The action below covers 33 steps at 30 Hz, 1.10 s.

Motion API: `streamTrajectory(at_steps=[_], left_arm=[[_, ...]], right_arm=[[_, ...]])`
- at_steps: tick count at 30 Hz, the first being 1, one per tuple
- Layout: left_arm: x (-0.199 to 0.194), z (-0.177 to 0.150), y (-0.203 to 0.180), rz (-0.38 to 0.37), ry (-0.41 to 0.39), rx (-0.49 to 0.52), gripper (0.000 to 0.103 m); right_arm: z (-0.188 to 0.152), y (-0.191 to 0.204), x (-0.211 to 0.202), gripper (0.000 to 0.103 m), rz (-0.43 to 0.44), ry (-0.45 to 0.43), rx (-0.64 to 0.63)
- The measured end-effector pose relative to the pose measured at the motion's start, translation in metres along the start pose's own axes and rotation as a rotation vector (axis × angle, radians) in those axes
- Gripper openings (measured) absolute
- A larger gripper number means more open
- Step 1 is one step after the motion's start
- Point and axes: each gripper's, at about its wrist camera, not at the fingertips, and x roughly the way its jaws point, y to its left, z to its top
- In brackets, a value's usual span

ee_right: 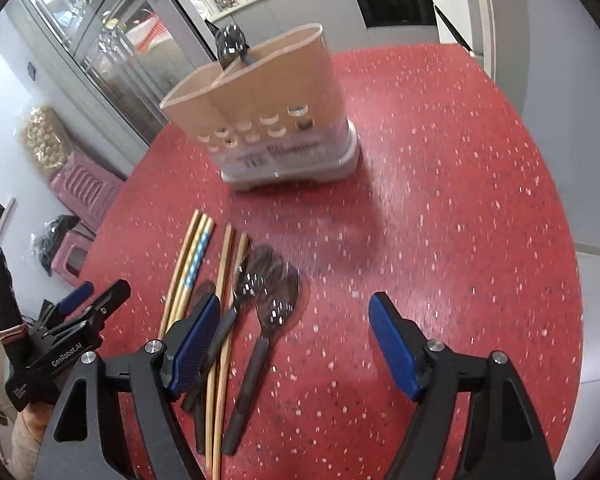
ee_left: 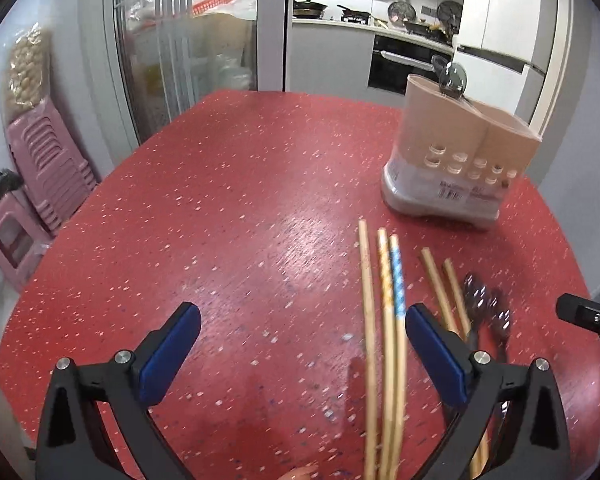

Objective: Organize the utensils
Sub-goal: 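Move the right gripper back over the remaining spoons, then grasp a dark spoon with the right gripper while the left grasps a chopstick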

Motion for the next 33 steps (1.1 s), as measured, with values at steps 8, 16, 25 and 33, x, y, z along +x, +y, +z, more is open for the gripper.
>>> streamTrajectory(at_steps=[8,16,25,33], left_arm=[[0.019,-0.013,0.012,-0.018,0.100,-0.003,0.103],[0.036,-0.010,0.010,-0.042,0.140,0.025,0.103],[0.058,0.004,0.003,-0.047,0.168,0.055,0.103],[0.074,0.014,0.004,-0.049,0.183,0.056,0.103]], right_arm=[[-0.022,0.003,0.012,0.079,-0.056,0.088,0.024],[-0.030,0.016,0.022,0.079,-0.133,0.134,0.008],[-0.028,0.040,0.037,0.074,-0.201,0.152,-0.041],[-0.021,0.059,0.054,0.054,-0.303,0.151,-0.117]])
